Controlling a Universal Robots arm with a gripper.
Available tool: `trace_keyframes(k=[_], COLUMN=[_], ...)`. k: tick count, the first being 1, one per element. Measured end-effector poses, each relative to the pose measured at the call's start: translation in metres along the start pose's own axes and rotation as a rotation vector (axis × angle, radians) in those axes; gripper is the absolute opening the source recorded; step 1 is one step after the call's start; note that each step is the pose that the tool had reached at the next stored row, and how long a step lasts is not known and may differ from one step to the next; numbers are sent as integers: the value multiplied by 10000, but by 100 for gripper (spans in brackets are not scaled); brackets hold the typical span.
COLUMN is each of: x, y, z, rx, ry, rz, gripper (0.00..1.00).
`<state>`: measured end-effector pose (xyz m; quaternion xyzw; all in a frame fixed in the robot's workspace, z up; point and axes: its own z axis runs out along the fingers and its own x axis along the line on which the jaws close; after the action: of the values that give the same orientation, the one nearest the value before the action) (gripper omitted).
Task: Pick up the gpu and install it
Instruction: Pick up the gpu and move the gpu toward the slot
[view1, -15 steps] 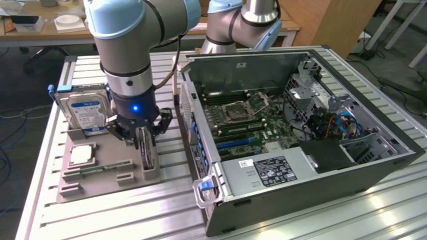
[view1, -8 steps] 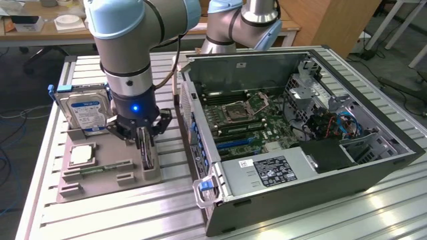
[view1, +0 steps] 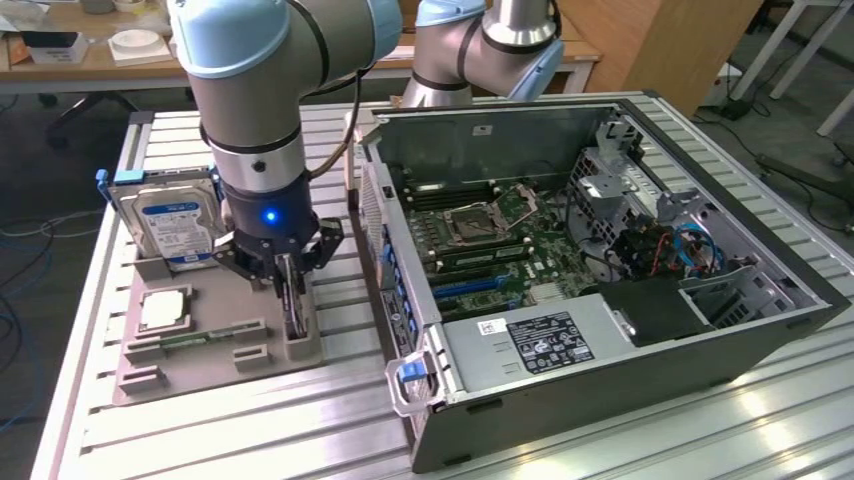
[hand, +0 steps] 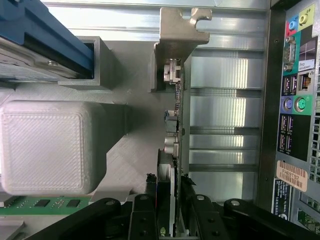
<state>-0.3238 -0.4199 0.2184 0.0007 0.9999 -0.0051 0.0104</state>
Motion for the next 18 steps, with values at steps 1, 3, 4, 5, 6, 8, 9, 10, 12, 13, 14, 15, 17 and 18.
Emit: trace_keyframes(k=[1, 3, 4, 5, 6, 8, 9, 10, 12, 13, 14, 15, 17, 18], x=[0, 0, 1, 4, 4, 5, 6, 6, 6, 5, 0, -7, -11, -11], y=[0, 0, 0, 0, 0, 0, 0, 0, 0, 0, 0, 0, 0, 0], z=[0, 0, 0, 0, 0, 0, 0, 0, 0, 1, 2, 3, 4, 4], rx=[0, 1, 1, 0, -1, -1, 1, 0, 0, 0, 0, 0, 0, 0], ry=[0, 0, 0, 0, -1, 0, 0, 0, -1, -1, -1, 0, -1, -1], rz=[-1, 0, -1, -1, -2, -2, 0, 0, -1, 0, 0, 0, 0, 1], gripper=[32, 32, 32, 32, 32, 32, 32, 32, 32, 32, 32, 32, 32, 32])
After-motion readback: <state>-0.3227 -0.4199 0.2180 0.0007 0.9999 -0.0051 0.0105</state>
